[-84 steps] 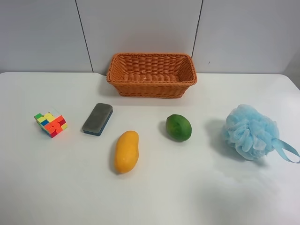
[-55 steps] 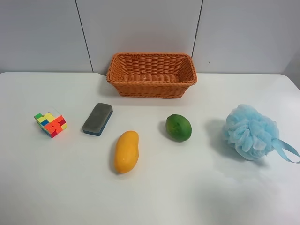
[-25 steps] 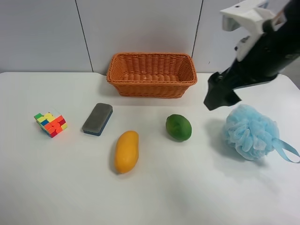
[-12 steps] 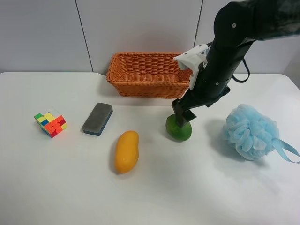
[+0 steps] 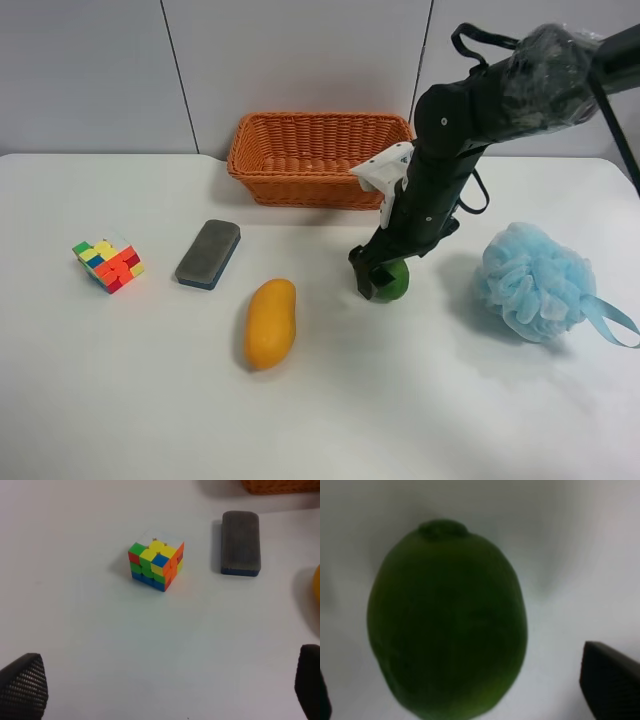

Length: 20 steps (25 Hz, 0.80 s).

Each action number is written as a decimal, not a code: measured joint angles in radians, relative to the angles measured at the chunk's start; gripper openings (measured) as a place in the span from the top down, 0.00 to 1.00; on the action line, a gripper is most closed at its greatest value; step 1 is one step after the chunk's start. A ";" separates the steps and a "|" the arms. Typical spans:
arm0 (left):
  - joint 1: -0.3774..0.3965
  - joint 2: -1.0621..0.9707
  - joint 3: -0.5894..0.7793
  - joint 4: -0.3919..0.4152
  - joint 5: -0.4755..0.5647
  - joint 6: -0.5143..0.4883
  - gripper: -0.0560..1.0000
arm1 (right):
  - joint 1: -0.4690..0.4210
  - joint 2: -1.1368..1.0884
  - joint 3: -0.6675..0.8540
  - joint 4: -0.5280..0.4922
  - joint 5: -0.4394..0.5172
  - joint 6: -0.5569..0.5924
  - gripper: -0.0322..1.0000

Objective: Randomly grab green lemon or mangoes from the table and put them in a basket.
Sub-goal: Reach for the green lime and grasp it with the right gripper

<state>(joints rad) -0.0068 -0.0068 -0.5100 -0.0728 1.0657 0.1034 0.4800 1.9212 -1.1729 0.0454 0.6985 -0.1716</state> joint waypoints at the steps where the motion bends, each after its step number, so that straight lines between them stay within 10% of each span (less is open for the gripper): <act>1: 0.000 0.000 0.000 0.000 0.000 0.000 0.01 | 0.000 0.011 0.000 0.000 -0.010 -0.004 0.01; 12: 0.000 0.000 0.000 0.000 0.000 0.000 0.01 | 0.000 0.074 0.000 0.000 -0.066 -0.014 0.02; 20: 0.000 0.000 0.000 0.000 0.000 0.000 0.01 | 0.000 0.074 0.000 0.001 -0.067 -0.015 0.37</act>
<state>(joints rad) -0.0068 -0.0068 -0.5100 -0.0728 1.0657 0.1034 0.4800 1.9954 -1.1729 0.0462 0.6317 -0.1862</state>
